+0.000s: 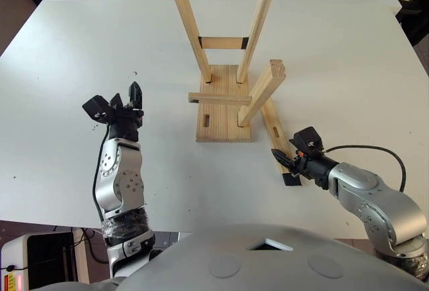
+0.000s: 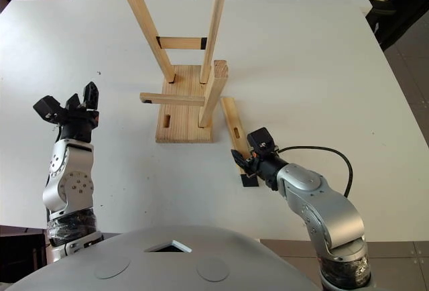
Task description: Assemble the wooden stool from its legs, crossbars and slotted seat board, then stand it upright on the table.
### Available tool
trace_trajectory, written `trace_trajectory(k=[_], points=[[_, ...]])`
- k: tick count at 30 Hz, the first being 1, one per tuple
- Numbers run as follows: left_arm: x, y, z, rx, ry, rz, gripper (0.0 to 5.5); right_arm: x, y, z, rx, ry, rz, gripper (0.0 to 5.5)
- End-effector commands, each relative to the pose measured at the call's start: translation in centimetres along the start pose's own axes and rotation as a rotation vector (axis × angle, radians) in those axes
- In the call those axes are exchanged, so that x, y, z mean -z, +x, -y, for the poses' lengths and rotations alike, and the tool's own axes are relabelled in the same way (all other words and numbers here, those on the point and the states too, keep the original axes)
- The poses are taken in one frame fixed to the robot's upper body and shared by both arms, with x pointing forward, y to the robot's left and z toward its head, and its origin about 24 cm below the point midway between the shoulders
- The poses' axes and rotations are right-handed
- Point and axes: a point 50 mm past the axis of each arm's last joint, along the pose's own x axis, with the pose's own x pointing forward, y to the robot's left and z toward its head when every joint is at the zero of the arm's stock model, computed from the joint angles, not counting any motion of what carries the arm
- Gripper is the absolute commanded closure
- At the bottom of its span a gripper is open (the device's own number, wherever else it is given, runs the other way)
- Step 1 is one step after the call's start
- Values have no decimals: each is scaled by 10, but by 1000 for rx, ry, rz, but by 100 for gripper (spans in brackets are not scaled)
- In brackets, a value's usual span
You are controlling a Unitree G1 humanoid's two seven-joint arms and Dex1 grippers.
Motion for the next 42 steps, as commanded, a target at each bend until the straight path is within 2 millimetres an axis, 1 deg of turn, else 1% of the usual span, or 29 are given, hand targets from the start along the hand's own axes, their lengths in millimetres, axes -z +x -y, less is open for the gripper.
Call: trace_trajectory(k=[1,4,6,11,14,16,18,19,21,23,26,28,30,31,33,34,35,37,38,39,40,42], points=[[1,1,1,11,10,-12,205,0,1,0,4,-10,2,232],[3,-3,0,3,7,-21,205,9,1,-1,10,-45,-42,232],[6,-6,0,1,4,-30,205,19,1,3,29,-66,-83,232],[9,-8,2,-8,-8,-24,205,37,-1,22,71,-109,-145,232],[12,-10,2,-36,-33,-2,205,41,1,35,65,-137,-159,275],[15,-13,5,-44,-47,7,205,38,3,42,60,-156,-147,298],[17,-14,7,-50,-62,21,205,32,4,49,56,-170,-115,325],[17,-14,7,-58,-69,30,205,24,6,51,54,-171,-70,339],[12,-15,7,-75,-74,61,205,7,13,57,60,-172,1,343],[1,-13,13,-71,-79,113,205,-4,19,66,86,-166,39,343],[-18,-7,21,-68,-91,195,205,-18,21,76,127,-164,88,343],[-34,-4,22,-64,-94,253,205,-39,22,92,201,-146,175,343],[-51,1,21,-66,-105,300,205,-68,26,112,290,-72,306,343],[-60,8,22,-50,-123,316,205,-83,26,122,335,0,392,343],[-84,25,31,34,-168,358,205,-116,25,140,361,193,594,343],[-95,35,39,93,-189,366,205,-126,24,144,352,277,667,343],[-108,43,52,169,-202,379,205,-137,23,146,318,355,746,343],[-127,51,76,315,-213,391,205,-161,19,144,193,501,883,343],[-134,53,88,384,-207,392,205,-179,15,139,99,553,962,343],[-138,54,101,461,-185,377,205,-199,7,130,-21,580,1050,343],[-139,56,113,526,-170,349,205,-214,-3,122,-110,581,1115,343],[-136,51,136,697,-159,302,205,-238,-24,96,-357,477,1195,343]])
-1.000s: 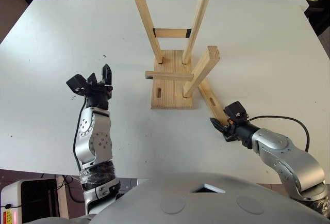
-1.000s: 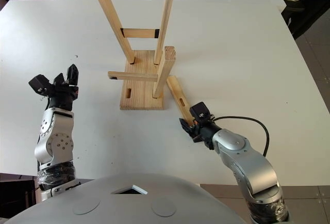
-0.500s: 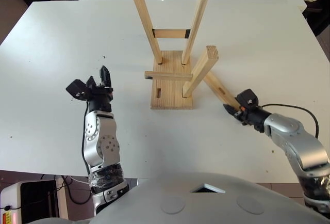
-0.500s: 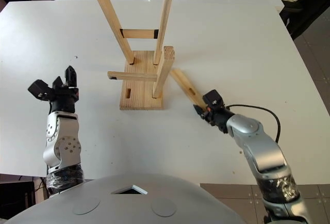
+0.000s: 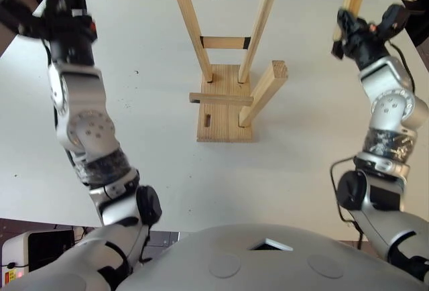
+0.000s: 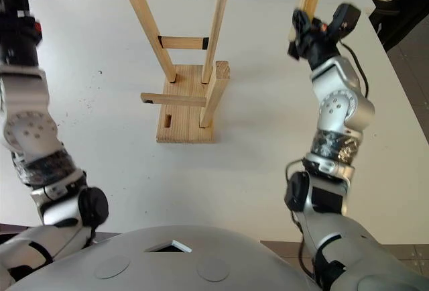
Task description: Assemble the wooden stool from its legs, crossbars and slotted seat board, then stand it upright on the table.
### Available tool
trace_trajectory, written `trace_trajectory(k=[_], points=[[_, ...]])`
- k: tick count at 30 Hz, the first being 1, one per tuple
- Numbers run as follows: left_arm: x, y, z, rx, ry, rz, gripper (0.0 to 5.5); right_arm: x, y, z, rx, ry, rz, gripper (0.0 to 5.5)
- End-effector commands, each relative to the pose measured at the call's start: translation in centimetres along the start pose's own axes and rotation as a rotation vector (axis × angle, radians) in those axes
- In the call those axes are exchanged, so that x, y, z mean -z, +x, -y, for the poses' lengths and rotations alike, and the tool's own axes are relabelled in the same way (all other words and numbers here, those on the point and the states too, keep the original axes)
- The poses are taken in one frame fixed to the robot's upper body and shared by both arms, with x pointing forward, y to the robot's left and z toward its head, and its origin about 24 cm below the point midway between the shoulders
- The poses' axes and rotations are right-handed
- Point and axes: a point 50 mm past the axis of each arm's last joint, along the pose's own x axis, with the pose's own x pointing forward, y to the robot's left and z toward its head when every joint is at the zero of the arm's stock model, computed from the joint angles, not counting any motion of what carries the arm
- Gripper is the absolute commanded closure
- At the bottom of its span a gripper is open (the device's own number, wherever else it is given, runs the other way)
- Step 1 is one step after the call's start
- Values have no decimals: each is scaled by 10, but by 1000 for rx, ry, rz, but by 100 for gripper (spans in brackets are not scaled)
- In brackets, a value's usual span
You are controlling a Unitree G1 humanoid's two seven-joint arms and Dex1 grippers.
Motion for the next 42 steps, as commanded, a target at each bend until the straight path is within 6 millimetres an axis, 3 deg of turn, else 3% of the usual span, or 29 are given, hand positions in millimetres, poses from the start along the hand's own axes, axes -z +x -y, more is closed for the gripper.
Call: trace_trajectory(k=[1,4,6,8,12,16,21,27,34,42], points=[[15,12,43,302,-75,-128,205,-39,7,-84,-514,79,76,343],[9,19,67,475,-201,-126,187,-50,-1,-130,-854,-28,-12,343],[3,24,77,572,-261,-120,164,-55,-4,-146,-1016,-94,-87,343],[-4,29,84,631,-301,-118,130,-57,-7,-154,-1150,-151,-173,343],[-15,31,100,800,-304,-141,129,-59,-10,-156,-1339,-284,-344,343],[-15,22,114,988,-246,-255,129,-69,-6,-156,-1427,-342,-426,343],[-11,-3,117,1194,-179,-376,129,-79,-4,-159,-1508,-358,-476,343],[-11,-7,119,1239,-175,-380,129,-82,-7,-159,-1555,-389,-527,343],[-16,-12,125,1311,-210,-354,129,-63,-3,-140,-1487,-469,-582,343],[-24,-12,129,1334,-212,-308,129,-54,-3,-139,-1498,-478,-608,343]])
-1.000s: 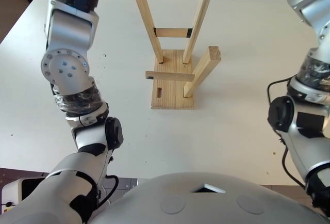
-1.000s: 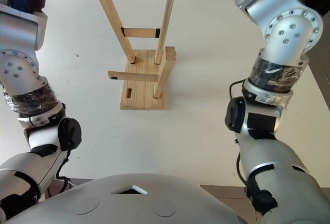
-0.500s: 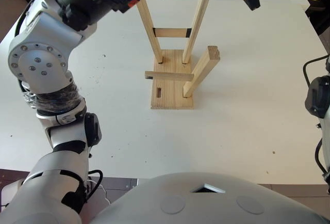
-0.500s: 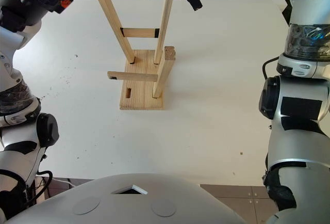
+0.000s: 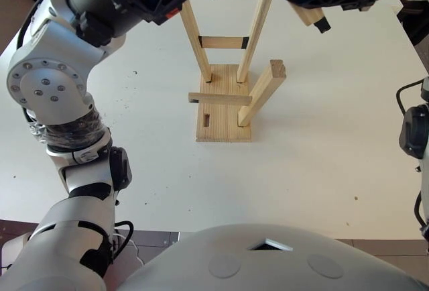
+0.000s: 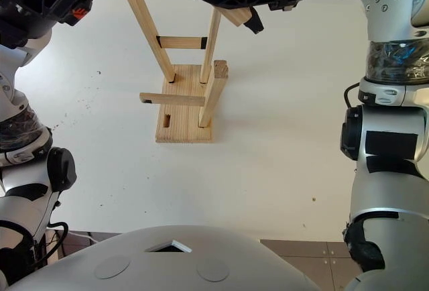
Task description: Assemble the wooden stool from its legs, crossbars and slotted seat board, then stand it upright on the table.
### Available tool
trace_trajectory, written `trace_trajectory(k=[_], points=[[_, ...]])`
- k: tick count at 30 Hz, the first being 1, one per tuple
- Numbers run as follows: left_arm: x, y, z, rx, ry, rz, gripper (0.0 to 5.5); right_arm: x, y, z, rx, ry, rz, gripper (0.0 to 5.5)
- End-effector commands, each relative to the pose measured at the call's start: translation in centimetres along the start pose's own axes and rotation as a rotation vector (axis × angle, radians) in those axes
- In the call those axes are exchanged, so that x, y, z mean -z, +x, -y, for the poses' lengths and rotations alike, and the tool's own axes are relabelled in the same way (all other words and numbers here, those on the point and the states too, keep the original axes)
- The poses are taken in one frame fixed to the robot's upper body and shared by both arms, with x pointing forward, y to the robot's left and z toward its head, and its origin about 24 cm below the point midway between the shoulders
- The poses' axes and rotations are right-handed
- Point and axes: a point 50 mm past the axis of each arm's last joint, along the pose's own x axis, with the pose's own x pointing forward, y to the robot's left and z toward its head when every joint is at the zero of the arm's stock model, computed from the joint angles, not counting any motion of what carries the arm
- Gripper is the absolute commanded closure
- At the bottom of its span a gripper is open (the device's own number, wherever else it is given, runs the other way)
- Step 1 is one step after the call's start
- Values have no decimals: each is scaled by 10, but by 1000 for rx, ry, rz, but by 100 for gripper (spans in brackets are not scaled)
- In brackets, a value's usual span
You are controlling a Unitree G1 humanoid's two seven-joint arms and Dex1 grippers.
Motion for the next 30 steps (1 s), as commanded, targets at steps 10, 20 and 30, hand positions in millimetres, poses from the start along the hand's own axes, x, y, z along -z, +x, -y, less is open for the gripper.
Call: trace_trajectory(k=[10,20,30], points=[[-12,4,0,11,107,-11,172,0,3,4,-2,1,-20,343],[-11,2,-4,6,118,-15,323,2,1,4,-1,29,-15,343],[-7,-3,-7,-11,132,-6,340,-4,-6,1,5,89,61,343]])
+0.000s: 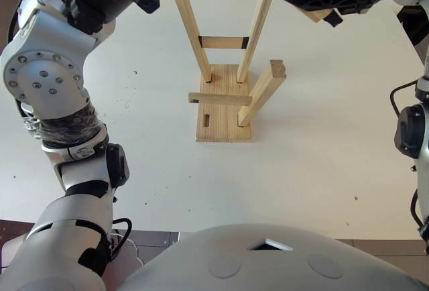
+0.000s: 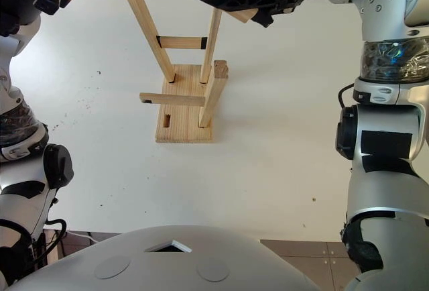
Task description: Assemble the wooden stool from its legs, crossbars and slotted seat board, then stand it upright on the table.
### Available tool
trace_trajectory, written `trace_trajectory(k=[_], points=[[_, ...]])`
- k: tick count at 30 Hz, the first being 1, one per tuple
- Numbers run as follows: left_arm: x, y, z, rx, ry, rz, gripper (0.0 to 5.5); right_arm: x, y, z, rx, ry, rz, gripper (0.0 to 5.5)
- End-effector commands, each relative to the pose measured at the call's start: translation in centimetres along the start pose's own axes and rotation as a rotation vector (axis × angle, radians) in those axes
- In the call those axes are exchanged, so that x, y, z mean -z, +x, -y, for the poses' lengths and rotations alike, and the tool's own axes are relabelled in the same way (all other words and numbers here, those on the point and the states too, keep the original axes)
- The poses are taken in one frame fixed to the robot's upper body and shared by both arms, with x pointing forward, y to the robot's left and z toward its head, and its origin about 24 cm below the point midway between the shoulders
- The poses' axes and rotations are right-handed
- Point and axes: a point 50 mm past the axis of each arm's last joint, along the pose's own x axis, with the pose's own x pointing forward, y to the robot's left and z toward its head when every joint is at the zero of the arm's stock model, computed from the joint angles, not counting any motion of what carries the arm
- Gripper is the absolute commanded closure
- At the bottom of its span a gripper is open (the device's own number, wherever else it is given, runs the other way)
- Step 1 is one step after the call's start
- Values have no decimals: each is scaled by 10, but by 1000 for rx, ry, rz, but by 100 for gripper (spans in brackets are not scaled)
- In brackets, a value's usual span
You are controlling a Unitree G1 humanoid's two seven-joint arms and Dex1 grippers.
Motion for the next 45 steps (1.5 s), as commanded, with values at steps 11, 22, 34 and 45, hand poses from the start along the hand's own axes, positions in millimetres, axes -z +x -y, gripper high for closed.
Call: trace_trajectory(k=[11,22,34,45], points=[[-8,-23,-14,-92,111,-52,342,8,-16,4,201,-143,-21,235],[-10,-106,-13,-200,186,-547,342,14,-91,-40,664,-236,126,235],[15,-132,4,-130,22,-692,342,27,-92,-63,773,-213,154,235],[59,-142,20,-170,-1,-630,343,5,-96,-43,735,-250,173,235]])
